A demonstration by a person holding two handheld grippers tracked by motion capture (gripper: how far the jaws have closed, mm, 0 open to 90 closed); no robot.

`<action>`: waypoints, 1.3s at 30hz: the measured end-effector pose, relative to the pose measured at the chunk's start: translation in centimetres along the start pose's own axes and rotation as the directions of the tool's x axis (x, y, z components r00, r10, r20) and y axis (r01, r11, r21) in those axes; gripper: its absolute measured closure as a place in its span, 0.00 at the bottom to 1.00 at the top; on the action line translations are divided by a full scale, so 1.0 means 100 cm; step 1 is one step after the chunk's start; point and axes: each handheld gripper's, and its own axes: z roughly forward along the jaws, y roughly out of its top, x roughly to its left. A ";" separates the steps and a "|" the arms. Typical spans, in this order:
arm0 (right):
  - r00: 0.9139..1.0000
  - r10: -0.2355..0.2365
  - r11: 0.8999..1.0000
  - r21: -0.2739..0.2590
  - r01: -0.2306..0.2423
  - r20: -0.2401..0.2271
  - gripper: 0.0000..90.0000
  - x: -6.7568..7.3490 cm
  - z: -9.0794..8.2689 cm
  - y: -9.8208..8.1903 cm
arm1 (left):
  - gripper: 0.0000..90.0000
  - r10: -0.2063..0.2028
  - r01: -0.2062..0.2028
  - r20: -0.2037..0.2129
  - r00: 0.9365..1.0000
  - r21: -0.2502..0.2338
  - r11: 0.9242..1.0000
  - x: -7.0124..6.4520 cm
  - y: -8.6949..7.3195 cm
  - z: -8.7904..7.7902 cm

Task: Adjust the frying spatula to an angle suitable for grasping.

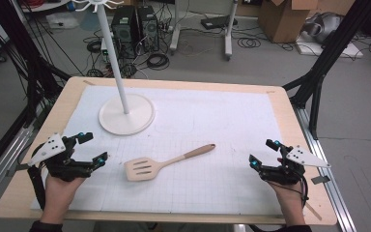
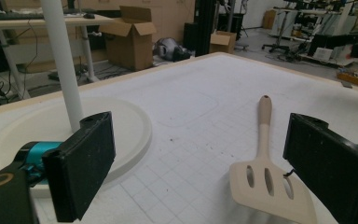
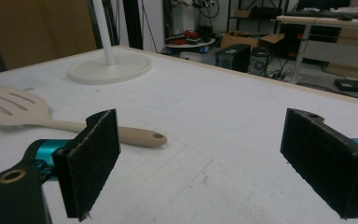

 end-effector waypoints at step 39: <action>0.998 0.015 0.999 0.050 -0.012 -0.055 0.12 0.000 0.007 -0.001 | 0.11 0.102 -0.115 0.169 0.980 0.065 0.991 -0.038 0.041 0.036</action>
